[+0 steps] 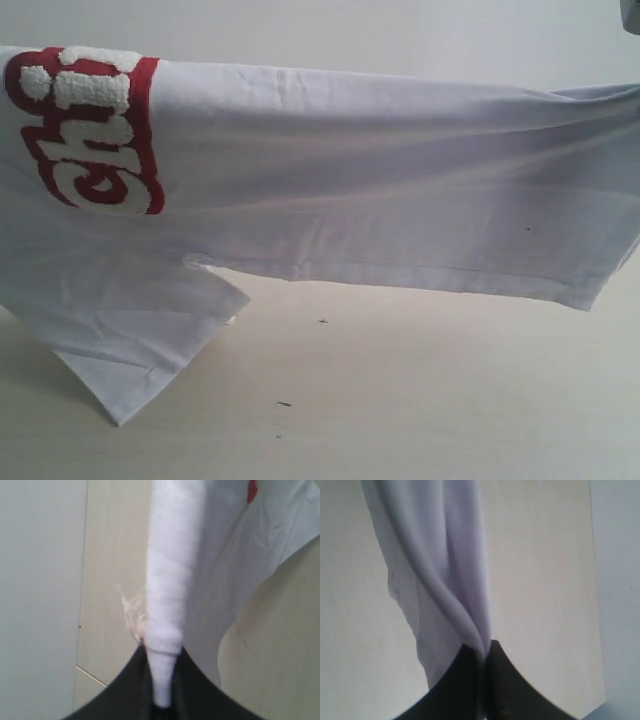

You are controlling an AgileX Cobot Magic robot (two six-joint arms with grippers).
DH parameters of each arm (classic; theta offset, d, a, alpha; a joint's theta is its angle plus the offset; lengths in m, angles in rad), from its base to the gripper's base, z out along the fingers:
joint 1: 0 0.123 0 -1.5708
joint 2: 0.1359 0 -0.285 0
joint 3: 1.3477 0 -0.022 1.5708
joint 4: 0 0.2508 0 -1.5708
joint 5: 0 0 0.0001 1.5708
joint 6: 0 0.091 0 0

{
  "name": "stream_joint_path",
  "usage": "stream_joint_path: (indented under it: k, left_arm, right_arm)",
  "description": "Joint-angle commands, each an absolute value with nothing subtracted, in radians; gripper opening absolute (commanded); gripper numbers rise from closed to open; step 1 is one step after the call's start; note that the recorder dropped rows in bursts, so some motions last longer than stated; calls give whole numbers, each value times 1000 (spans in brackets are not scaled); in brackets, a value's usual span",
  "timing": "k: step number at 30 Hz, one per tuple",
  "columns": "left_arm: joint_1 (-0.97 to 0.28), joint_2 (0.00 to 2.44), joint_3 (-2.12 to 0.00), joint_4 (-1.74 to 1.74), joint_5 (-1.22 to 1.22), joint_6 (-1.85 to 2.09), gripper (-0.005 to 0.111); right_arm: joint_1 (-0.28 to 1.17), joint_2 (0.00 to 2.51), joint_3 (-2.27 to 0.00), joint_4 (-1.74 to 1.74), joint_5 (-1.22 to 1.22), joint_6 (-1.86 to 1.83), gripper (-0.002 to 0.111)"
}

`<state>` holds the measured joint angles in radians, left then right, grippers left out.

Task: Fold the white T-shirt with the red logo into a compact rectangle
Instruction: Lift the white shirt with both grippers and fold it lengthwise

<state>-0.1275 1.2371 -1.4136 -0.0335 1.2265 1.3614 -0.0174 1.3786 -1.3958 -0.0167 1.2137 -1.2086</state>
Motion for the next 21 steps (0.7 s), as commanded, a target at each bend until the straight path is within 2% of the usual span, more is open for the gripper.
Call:
stream_joint_path:
  k: [1,17,21]
  left_arm:
    - [-210,1150,-1354,-50,1221,1273,0]
    - [-431,691,-1129,-31,1221,1057,0]
    - [-439,634,-1116,-33,1221,1047,0]
  right_arm:
    - [-23,1326,-1384,86,1221,-1177,0]
    - [-23,937,-1100,244,1221,-1206,0]
    - [-23,855,-1066,250,1221,-1202,0]
